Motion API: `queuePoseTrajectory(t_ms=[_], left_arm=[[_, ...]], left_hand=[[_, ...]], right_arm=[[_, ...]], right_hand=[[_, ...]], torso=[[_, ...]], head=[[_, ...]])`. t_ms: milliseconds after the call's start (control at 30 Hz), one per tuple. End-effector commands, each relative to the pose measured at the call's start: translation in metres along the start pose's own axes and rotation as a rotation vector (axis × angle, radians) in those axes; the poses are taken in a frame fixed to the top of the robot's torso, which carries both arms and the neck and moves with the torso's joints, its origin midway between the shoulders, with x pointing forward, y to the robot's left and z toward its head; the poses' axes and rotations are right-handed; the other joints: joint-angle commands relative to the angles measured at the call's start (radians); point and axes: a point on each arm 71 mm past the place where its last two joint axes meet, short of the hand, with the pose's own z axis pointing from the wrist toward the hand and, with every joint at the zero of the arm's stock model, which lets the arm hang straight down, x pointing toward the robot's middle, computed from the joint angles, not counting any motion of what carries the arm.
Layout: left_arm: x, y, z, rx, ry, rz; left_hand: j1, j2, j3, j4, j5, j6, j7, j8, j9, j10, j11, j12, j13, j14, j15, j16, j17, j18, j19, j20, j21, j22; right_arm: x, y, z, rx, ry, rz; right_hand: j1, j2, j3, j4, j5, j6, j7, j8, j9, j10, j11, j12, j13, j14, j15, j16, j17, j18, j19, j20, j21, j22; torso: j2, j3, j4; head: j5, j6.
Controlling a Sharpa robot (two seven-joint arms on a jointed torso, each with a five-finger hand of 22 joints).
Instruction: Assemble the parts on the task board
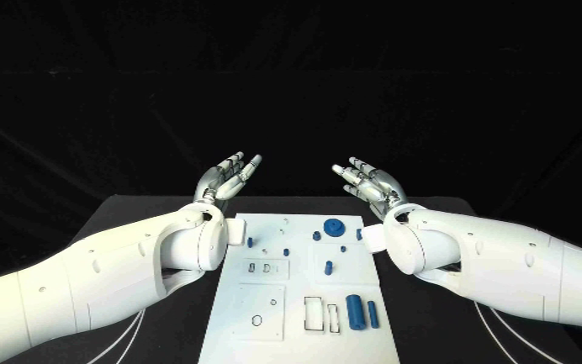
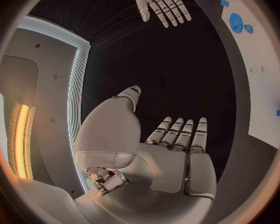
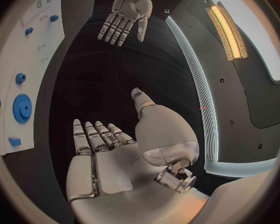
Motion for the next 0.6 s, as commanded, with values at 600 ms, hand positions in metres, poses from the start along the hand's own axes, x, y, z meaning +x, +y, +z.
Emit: queuePoseTrajectory(t_ms=[600], left_arm=[[-0.007,-0.015,-0.016,0.047,0.067,-0.029]], left_hand=[[0.110,0.030,0.031,0.009,0.011,0.217,0.143,0.033,0.019,0.269,0.070,0.028,0.020,0.244,0.028,0.038,0.023,0.022,0.111,0.014,0.047,0.022]], right_arm=[[-0.011,0.027,0.006,-0.196,0.211,-0.480]], right_hand=[[0.232,-0.019,0.133,-0.209,-0.022,0.719,0.118,0.109,0.046,0.815,-0.058,0.098,0.042,0.867,-0.087,0.128,0.045,0.139,0.602,-0.015,0.279,0.108]], torso=[[0.025,0.0009,-0.0077]], head=[[-0.006,-0.020]])
